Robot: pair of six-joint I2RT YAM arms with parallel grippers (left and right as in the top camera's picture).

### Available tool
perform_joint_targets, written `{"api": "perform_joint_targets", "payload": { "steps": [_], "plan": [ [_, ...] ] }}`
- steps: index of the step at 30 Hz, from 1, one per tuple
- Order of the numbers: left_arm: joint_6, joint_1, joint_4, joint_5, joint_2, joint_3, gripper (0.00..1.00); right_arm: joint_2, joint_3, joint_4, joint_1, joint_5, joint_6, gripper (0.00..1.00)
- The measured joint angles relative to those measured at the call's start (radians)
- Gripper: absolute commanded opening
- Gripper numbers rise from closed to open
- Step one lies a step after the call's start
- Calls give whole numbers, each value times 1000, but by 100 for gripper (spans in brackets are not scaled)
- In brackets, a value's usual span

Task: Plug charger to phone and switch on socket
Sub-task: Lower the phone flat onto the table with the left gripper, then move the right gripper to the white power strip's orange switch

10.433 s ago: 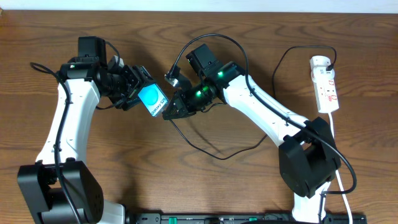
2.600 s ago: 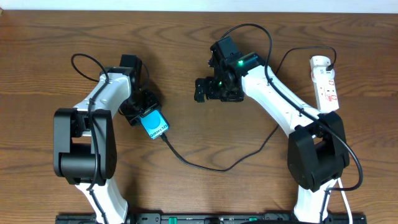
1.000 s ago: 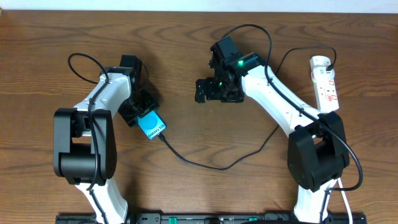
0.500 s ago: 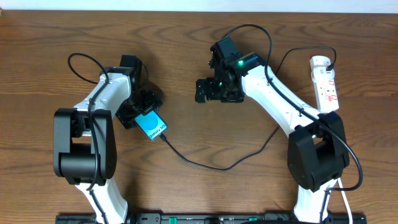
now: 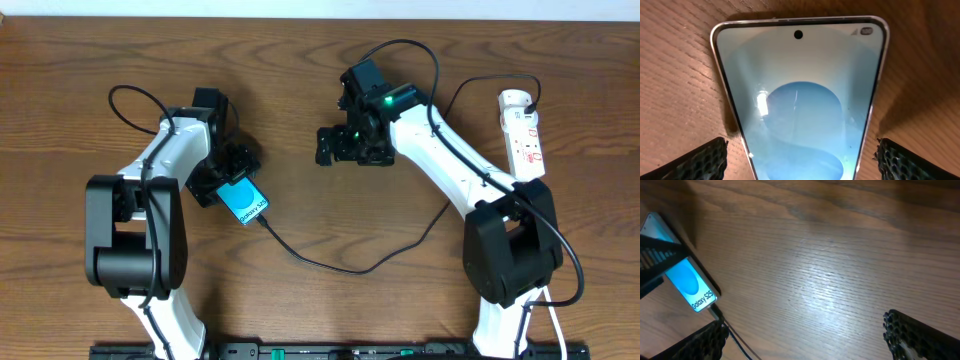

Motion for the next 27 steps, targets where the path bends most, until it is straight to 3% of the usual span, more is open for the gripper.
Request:
{"api": "perform_joint_targets", "payload": {
  "steps": [12,27],
  "plan": [
    [9,0,-37,0,-313,0,95,-27,0,-56,-104,1,0,99],
    [10,0,-69,0,-590,1,95,-428,0,-217,-300,217,110,99]
  ]
}}
